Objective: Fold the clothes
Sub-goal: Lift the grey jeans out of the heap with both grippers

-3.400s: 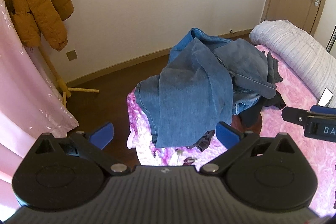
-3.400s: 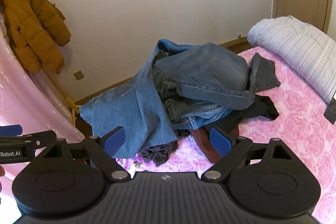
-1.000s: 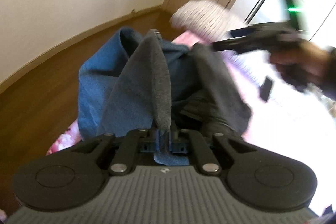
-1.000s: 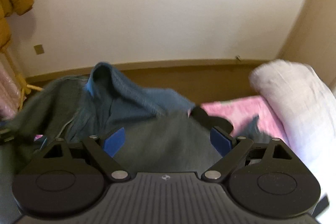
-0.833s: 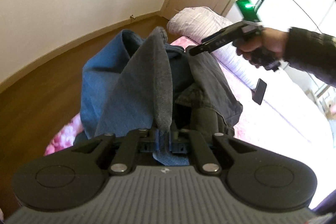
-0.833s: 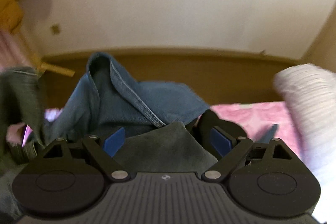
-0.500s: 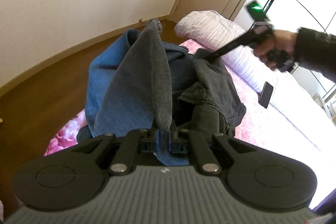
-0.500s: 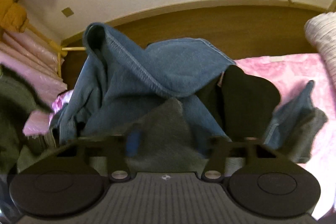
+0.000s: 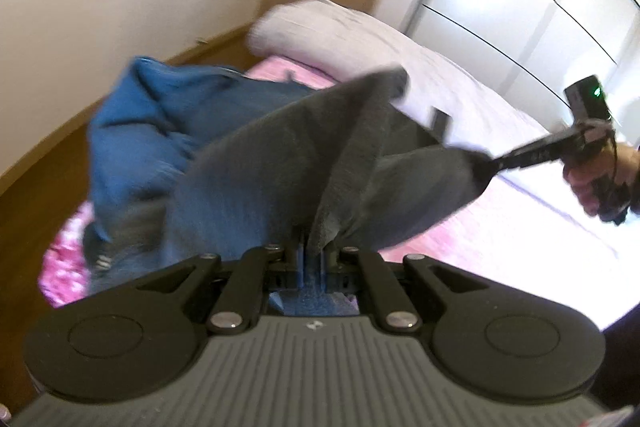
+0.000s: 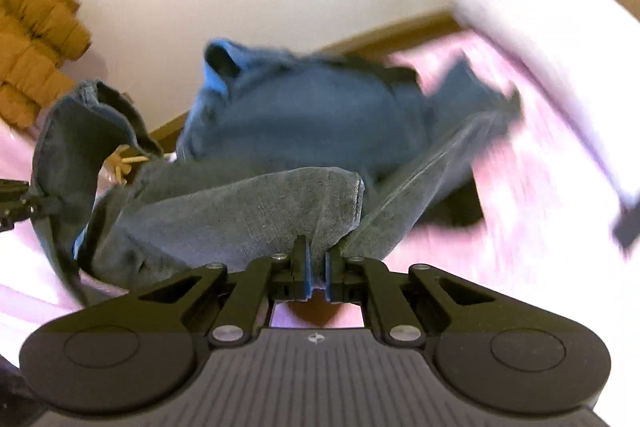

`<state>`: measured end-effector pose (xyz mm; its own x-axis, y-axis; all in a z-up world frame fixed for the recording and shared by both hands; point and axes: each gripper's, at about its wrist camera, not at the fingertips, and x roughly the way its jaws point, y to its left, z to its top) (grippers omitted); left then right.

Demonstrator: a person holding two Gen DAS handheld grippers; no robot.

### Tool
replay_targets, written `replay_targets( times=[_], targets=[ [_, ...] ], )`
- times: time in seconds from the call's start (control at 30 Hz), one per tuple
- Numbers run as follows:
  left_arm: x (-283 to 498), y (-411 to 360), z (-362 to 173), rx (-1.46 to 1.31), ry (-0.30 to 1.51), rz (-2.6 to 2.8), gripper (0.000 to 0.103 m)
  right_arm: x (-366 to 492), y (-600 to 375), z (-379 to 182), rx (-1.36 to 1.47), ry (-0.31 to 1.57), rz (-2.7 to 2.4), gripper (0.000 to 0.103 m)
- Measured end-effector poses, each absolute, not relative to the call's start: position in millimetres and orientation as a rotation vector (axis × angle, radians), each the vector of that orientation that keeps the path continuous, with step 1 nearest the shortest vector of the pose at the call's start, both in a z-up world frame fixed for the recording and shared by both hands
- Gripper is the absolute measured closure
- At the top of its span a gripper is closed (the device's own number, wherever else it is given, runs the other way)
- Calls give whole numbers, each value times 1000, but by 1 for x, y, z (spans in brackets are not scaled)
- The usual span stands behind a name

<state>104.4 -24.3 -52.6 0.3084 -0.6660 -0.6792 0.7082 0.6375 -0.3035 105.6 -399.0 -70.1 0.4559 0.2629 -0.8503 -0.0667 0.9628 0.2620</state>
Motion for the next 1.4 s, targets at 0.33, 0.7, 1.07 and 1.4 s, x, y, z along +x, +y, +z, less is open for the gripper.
replay_targets(
  times=[0.33,0.7,1.07,1.4],
  targets=[
    [-26,-141,-88,177,991,-1315,99,-104,-442,-74,374,1077,-10,99],
    [3,-142,-172,201,1213,-1190,56,-233,-460,-132,408,1330,-334,83],
    [110,-127,-293,268,1306,-865,45,-119,-490,-176,273,1150,-135,43],
    [121,-151,-339,340,1322,-949,36,-38,-545,-315,328,1333,18,42]
  ],
)
